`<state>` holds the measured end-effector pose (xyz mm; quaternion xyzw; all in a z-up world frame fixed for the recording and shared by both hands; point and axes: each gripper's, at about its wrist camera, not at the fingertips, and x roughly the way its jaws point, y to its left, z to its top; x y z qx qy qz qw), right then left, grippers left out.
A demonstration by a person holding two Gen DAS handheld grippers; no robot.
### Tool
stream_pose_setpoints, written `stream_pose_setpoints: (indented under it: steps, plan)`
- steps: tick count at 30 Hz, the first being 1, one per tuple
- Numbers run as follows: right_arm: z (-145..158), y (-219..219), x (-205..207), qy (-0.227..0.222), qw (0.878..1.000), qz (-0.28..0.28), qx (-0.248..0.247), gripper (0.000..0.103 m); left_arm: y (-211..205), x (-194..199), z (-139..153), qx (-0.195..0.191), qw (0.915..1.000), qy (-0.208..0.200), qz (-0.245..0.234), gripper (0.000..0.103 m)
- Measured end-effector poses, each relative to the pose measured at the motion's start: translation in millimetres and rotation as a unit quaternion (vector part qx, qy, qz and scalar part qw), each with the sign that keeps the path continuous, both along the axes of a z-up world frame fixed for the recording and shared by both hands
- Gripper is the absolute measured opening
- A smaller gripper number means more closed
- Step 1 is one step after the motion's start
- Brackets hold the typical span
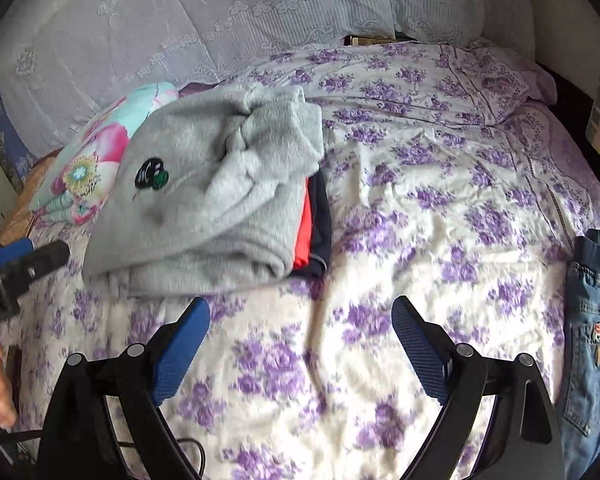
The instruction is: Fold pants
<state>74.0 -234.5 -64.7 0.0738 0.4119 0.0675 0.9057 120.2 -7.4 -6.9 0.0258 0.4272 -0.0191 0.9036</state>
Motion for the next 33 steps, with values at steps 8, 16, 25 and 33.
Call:
stream_pose_setpoints:
  steps: [8,16,25,33]
  plan:
    - [22,-73,-97,-0.054,0.997,-0.061,0.017,0.093,-1,-46,18,-0.010,0.9997,-0.020,0.003,0.098]
    - [127,-190,-257,-0.255,0.941,-0.222,0.009,0.094,23,-83,5,-0.001,0.9999,-0.007,-0.016,0.098]
    - [30,-179,-244,-0.011,0.955,-0.234,-0.184,0.098,96,-114,-108,-0.094,0.9781,0.169,0.075,0.098]
    - [-13,-57,-70,-0.032,0.999,-0.016,0.020,0.090,67,-117,-67,-0.068,0.9906,0.109,0.047,0.098]
